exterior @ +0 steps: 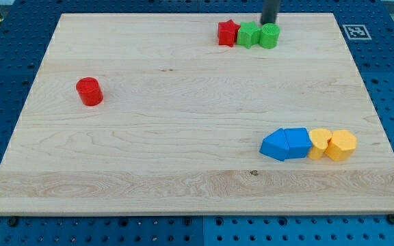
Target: Slide the red star a bit down
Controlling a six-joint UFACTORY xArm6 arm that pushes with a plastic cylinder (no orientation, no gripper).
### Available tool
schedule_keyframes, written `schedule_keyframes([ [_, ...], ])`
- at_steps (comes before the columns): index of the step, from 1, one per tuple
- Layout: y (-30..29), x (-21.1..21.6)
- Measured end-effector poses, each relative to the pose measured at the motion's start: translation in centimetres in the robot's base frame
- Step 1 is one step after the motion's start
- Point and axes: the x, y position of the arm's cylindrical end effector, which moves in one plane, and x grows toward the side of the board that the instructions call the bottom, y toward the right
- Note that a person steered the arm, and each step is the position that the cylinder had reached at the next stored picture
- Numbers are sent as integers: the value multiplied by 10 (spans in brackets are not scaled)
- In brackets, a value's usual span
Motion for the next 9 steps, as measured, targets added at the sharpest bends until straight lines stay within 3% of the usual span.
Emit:
schedule_keyframes([
  [3, -109, 1],
  [9, -89, 12],
])
